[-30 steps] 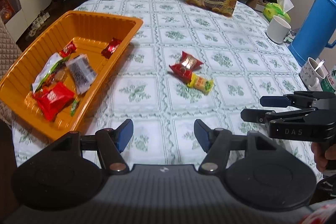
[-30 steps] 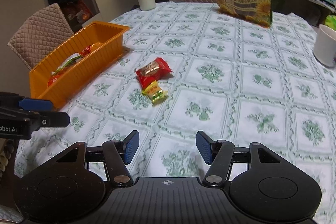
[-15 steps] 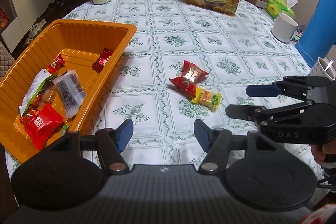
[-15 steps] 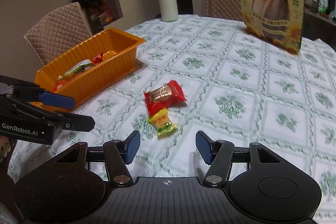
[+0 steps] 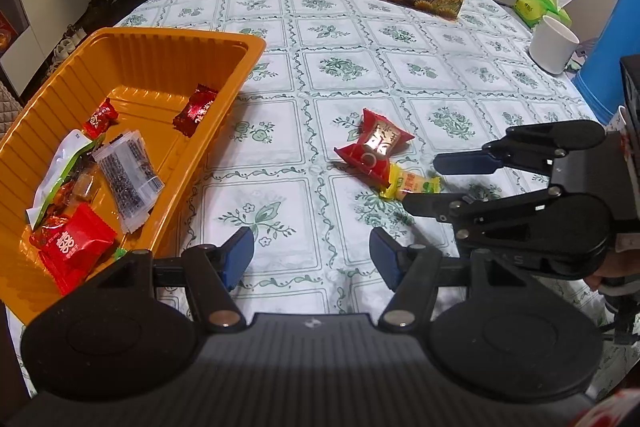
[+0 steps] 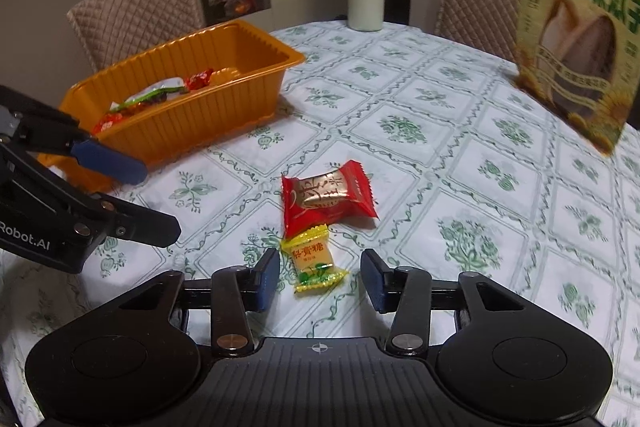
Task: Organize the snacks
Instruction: 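Grasp the red wrapped candy with the left gripper while the right gripper grasps the yellow candy, then carry the red candy and the yellow candy with both grippers over the orange tray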
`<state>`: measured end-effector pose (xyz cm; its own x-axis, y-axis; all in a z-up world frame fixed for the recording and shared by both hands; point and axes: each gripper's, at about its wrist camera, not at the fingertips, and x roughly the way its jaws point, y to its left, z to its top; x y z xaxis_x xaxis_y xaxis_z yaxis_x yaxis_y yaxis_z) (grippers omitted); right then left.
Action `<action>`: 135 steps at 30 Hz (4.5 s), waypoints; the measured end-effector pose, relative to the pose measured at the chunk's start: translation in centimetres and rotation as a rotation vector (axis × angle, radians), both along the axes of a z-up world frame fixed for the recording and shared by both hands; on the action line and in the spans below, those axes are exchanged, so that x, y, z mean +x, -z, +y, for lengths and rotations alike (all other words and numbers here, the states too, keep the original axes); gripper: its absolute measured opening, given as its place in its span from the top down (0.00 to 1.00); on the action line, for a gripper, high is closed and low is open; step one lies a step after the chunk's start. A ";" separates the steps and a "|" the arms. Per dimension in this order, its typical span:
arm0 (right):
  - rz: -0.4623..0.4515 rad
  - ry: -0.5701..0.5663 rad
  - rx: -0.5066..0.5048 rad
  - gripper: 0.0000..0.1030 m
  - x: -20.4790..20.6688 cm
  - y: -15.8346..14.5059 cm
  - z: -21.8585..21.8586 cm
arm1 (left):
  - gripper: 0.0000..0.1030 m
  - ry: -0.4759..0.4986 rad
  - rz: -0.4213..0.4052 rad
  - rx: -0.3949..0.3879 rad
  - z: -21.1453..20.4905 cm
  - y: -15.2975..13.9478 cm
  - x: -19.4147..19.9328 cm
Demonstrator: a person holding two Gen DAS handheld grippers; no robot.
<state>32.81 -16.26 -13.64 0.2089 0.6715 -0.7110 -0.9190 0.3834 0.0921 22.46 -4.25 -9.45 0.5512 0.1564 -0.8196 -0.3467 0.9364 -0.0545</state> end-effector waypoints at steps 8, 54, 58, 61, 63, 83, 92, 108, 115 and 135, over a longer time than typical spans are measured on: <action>-0.017 -0.031 -0.015 0.69 0.0 0.7 0.6 | 0.41 0.015 0.004 -0.001 0.1 0.2 0.7; 0.022 0.287 -0.033 0.75 2.0 0.6 -4.1 | 0.75 0.153 0.031 0.046 -1.0 2.7 6.5; 0.040 0.266 -0.034 0.79 1.4 0.4 -3.9 | 0.75 0.127 0.040 0.030 -0.9 2.6 4.2; 0.063 0.240 -0.028 0.79 0.5 0.4 -3.7 | 0.75 0.107 0.053 0.027 -1.0 2.4 2.4; 0.082 0.221 -0.022 0.79 -0.4 0.3 -3.6 | 0.75 0.091 0.059 0.014 -0.9 2.3 1.2; 0.144 0.049 -0.034 0.79 -7.5 0.1 -2.6 | 0.75 -0.035 0.090 -0.034 -1.4 2.0 -6.9; 0.099 0.060 -0.059 0.73 -8.8 0.0 -2.5 | 0.75 -0.061 0.073 -0.036 -1.8 2.1 -7.6; 0.124 0.082 -0.056 0.79 -9.4 -0.6 -2.7 | 0.80 -0.050 0.020 -0.020 -2.5 0.4 -9.3; 0.145 0.104 0.007 0.79 -9.5 -2.7 -2.8 | 0.80 -0.046 -0.030 -0.011 -2.2 -1.7 -9.9; 0.196 0.186 0.199 0.79 -9.6 -9.7 3.6 | 0.80 -0.007 -0.158 0.058 6.2 -9.0 -9.9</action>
